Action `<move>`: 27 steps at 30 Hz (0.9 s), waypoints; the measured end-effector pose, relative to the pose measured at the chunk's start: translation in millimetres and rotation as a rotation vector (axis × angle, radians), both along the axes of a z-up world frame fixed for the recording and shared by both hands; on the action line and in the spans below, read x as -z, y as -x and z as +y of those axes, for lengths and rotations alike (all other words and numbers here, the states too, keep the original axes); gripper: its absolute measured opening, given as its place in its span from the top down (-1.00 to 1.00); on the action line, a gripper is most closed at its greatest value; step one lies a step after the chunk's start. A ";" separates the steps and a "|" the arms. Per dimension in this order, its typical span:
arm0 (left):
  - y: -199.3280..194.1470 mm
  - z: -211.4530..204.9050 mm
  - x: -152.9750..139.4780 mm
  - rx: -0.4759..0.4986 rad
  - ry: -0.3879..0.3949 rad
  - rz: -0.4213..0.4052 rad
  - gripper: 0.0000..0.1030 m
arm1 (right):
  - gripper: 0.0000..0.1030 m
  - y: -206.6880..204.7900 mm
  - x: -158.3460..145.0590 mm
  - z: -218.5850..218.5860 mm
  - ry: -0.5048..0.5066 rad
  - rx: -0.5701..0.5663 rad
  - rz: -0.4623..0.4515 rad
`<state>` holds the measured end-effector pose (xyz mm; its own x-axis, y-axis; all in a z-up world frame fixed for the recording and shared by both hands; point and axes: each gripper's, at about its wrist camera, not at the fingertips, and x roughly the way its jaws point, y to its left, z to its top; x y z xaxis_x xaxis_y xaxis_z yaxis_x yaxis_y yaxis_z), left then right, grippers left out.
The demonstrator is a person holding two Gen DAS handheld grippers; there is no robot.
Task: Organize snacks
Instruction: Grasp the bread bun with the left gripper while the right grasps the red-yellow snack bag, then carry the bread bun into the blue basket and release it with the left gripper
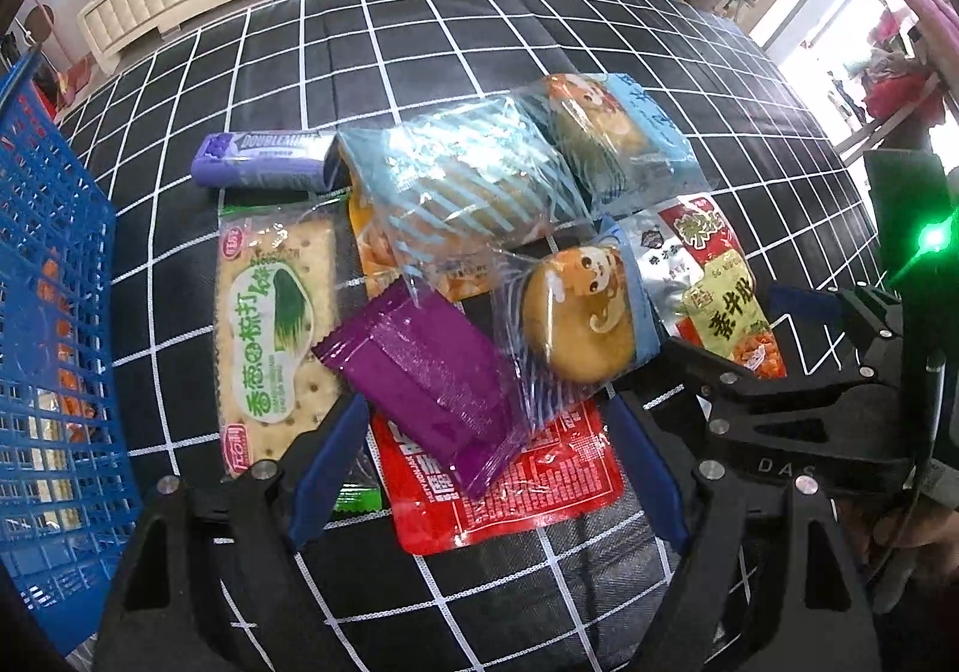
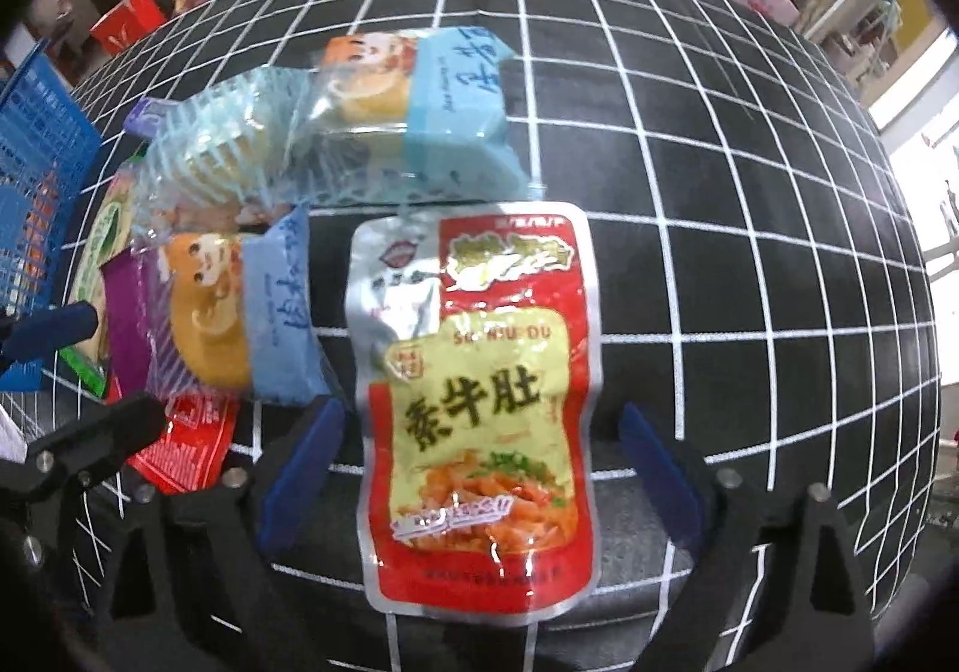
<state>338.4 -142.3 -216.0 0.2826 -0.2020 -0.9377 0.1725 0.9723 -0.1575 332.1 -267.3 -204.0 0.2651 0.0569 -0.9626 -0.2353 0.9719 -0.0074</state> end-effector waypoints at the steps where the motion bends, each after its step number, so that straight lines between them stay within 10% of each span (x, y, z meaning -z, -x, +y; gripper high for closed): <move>1: 1.1 0.2 -0.2 0.001 -0.001 -0.002 -0.56 | -0.58 4.5 -2.3 2.5 -0.001 -0.023 -0.012; 8: 8.6 3.4 -6.8 -0.001 -0.008 -0.016 -0.56 | 0.17 31.9 -9.6 21.9 0.010 -0.069 -0.026; 27: -11.4 -43.9 -15.0 0.010 -0.026 -0.012 -0.56 | 0.20 40.7 -41.1 -57.7 -0.131 0.099 -0.107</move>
